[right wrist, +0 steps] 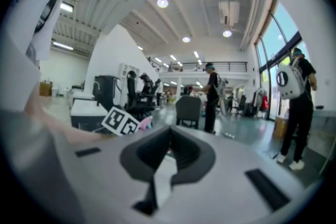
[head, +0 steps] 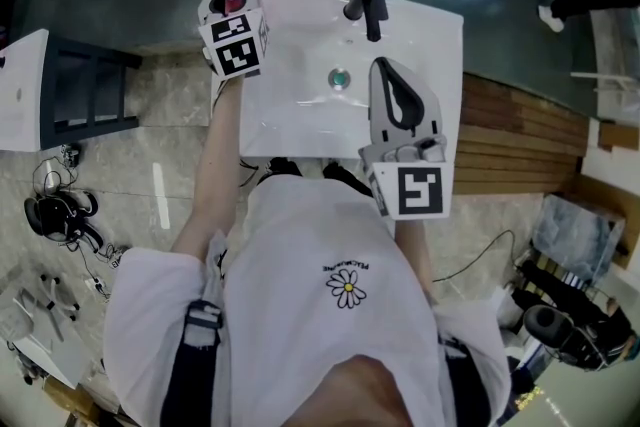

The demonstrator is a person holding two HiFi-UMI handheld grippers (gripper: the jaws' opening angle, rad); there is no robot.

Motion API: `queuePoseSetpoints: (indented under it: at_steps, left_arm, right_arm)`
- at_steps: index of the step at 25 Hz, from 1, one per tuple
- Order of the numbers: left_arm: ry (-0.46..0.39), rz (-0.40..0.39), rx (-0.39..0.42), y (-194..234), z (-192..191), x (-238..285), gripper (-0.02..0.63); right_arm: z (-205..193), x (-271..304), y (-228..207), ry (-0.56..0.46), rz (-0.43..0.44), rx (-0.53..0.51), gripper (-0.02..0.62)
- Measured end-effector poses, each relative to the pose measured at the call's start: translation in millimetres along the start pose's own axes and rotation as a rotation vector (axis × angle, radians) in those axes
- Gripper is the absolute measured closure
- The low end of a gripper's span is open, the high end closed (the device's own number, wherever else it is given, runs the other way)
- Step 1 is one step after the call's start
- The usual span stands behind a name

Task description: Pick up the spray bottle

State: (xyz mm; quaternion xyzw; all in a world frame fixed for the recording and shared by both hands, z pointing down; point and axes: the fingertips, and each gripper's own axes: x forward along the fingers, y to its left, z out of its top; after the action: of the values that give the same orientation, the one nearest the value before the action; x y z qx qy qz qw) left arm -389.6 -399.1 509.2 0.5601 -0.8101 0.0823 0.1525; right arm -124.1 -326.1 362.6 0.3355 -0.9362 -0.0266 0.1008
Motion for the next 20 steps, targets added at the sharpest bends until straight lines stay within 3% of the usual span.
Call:
queuePoseSetpoints:
  at_steps: [10,20]
  left_arm:
    - [-0.058,-0.011,0.040,-13,23,-6,0.443]
    - [-0.215,-0.100,0.090,-55,102,-60,0.443]
  right_arm:
    - [1,-2,-8,-0.021,-0.009,0.030,0.566]
    - [10,-7,-17,-0.068,-0.021,0.050,0.566]
